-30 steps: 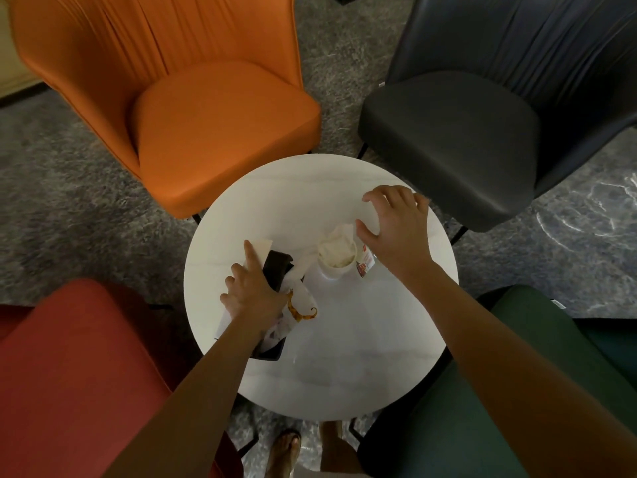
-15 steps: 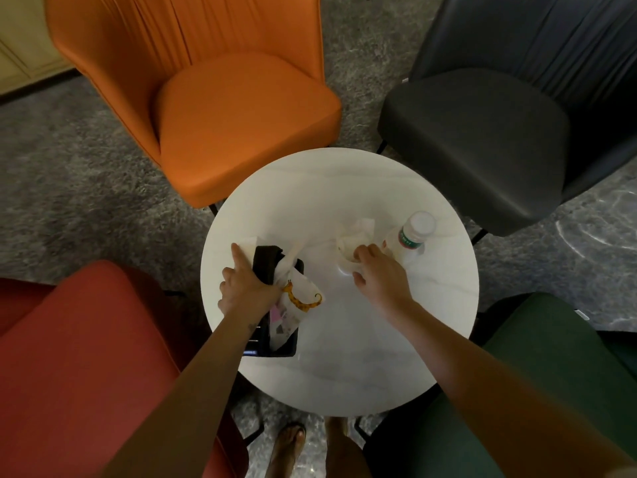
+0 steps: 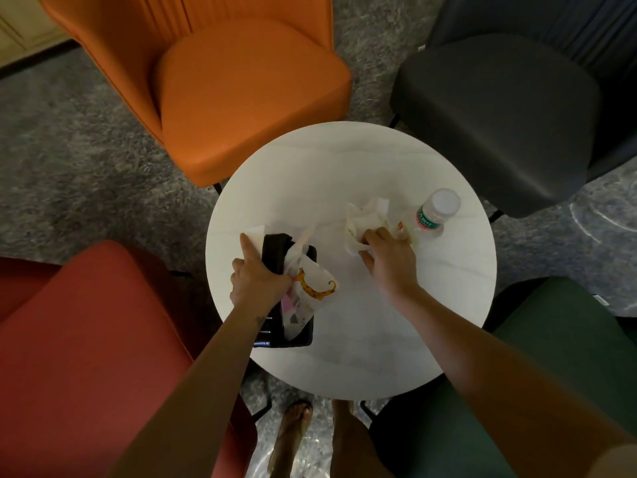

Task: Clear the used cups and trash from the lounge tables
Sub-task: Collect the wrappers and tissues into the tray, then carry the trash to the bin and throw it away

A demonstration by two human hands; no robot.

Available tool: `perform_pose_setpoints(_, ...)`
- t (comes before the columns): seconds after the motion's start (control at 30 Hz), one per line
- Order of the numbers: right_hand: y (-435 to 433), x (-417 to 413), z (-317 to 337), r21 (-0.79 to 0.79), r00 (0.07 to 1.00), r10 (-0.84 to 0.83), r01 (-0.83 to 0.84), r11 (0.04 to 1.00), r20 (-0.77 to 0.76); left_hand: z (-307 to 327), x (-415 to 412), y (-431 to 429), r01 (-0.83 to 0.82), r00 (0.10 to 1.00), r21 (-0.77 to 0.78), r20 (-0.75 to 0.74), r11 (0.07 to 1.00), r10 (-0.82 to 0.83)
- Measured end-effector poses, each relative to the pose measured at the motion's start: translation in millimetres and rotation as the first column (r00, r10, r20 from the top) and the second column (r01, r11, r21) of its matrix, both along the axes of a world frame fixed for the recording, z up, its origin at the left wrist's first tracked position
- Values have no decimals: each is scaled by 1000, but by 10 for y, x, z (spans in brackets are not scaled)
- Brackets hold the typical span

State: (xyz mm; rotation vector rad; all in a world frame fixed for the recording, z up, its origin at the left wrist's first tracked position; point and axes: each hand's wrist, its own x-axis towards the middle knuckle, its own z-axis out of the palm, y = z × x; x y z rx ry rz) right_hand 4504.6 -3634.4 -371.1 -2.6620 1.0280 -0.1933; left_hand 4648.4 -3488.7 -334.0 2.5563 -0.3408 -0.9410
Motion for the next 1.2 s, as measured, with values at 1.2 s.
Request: perform_pose_setpoints(1.2,1354,-2745,3131,-342,673,-689,735,585,268,3004,-2249,-464,923,373,-153,577,353,-726)
